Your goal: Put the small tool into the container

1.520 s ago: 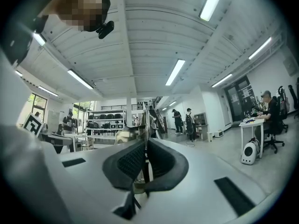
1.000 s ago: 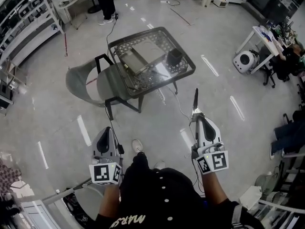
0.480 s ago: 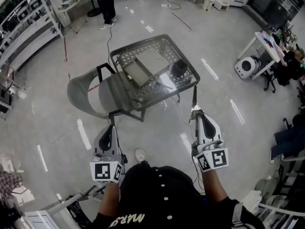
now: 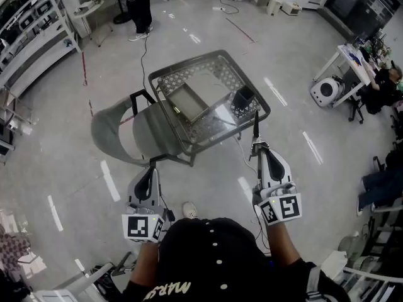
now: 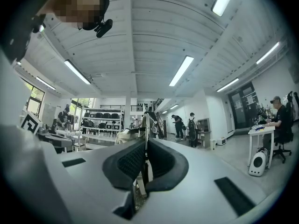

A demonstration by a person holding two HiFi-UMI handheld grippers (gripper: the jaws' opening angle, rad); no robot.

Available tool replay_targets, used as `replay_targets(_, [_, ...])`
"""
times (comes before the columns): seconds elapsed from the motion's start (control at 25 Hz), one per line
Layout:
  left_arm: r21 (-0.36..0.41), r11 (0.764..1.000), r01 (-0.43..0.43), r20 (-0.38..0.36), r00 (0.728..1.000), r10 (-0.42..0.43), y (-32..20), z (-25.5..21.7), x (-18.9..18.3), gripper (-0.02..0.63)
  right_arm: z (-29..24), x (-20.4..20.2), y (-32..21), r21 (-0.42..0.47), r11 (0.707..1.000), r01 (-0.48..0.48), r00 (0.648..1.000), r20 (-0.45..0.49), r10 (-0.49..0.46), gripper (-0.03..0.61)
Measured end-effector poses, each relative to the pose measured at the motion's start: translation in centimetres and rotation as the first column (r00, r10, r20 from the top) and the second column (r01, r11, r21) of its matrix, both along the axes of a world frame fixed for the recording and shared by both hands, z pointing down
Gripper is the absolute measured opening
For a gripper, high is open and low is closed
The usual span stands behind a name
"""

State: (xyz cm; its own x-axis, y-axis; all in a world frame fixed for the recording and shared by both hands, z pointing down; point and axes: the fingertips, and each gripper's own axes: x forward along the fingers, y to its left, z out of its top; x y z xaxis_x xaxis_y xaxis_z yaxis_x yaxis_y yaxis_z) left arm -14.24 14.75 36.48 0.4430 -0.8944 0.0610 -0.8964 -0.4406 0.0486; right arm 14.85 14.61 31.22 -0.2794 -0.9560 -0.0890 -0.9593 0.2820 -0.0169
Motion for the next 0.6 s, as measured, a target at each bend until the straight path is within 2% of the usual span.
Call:
replay_targets(0.32, [-0.014,0.998,-0.060,0.012,0.998,0.060,-2.4,0.9,-0.9,0.026,0.6,-1.6,-1.6,-0.020,0.999,-0.036,0.999,0.009,0.036,0.015])
replay_targets(0.6, [-0.041,0.998,-0.045,0.011,0.999,0.046,-5.0,1.5,-1.4,0.026,1.4,-1.4,-3.8,-0.046,0.998,-0.047,0.999,0.007,0.048,0.015])
